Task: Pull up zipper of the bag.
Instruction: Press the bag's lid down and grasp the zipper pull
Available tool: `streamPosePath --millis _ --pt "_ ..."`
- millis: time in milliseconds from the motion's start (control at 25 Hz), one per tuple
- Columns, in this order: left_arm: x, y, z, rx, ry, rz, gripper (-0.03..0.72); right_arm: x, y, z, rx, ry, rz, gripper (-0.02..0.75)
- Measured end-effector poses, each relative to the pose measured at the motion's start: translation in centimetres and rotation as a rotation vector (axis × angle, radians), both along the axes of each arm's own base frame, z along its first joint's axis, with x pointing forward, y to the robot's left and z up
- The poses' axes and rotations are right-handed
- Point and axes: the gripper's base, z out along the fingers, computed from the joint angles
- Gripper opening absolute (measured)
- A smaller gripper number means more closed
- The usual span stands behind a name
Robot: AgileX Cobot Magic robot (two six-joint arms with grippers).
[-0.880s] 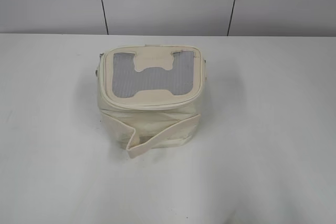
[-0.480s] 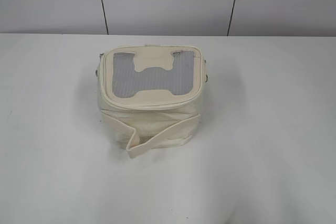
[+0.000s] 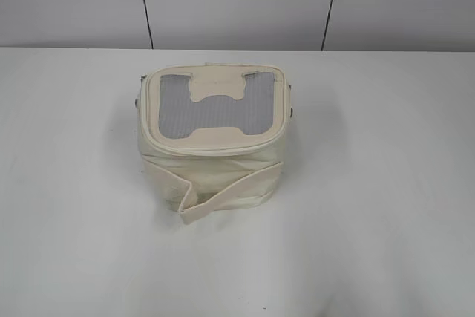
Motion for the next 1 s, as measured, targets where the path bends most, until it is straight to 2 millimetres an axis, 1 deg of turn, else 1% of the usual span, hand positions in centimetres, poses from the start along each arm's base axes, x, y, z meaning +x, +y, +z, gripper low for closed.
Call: streamPosePath --millis 280,440,480,600,720,840,880,920,960,1000 --pt "0.0 0.0 0.0 0.0 0.0 0.0 0.231 0.0 0.1 0.0 0.011 0.001 0.007 0.588" --pt "0.0 0.0 0.0 0.0 0.0 0.0 0.231 0.1 0.5 0.1 0.047 0.008 0.038 0.588" --pt "0.0 0.0 0.0 0.0 0.0 0.0 0.231 0.3 0.8 0.2 0.055 0.013 0.064 0.588" --pt "0.0 0.0 0.0 0.0 0.0 0.0 0.231 2.1 2.0 1.3 0.062 0.042 0.186 0.588" --pt "0.0 0.0 0.0 -0.001 0.0 -0.001 0.231 5.6 3.4 2.6 0.066 0.079 0.325 0.588" --pt "0.0 0.0 0.0 -0.001 0.0 -0.001 0.231 10.2 4.5 3.2 0.062 0.13 0.423 0.588" --pt "0.0 0.0 0.0 -0.001 0.0 -0.001 0.231 11.9 4.9 3.4 0.045 0.126 0.459 0.588" --pt "0.0 0.0 0.0 -0.001 0.0 -0.001 0.231 14.0 5.4 3.3 0.062 0.147 0.491 0.588" --pt "0.0 0.0 0.0 -0.001 0.0 -0.001 0.231 16.7 6.0 3.1 0.055 0.164 0.545 0.588" --pt "0.0 0.0 0.0 -0.001 0.0 -0.001 0.231 18.6 6.5 3.1 0.064 0.17 0.586 0.588"
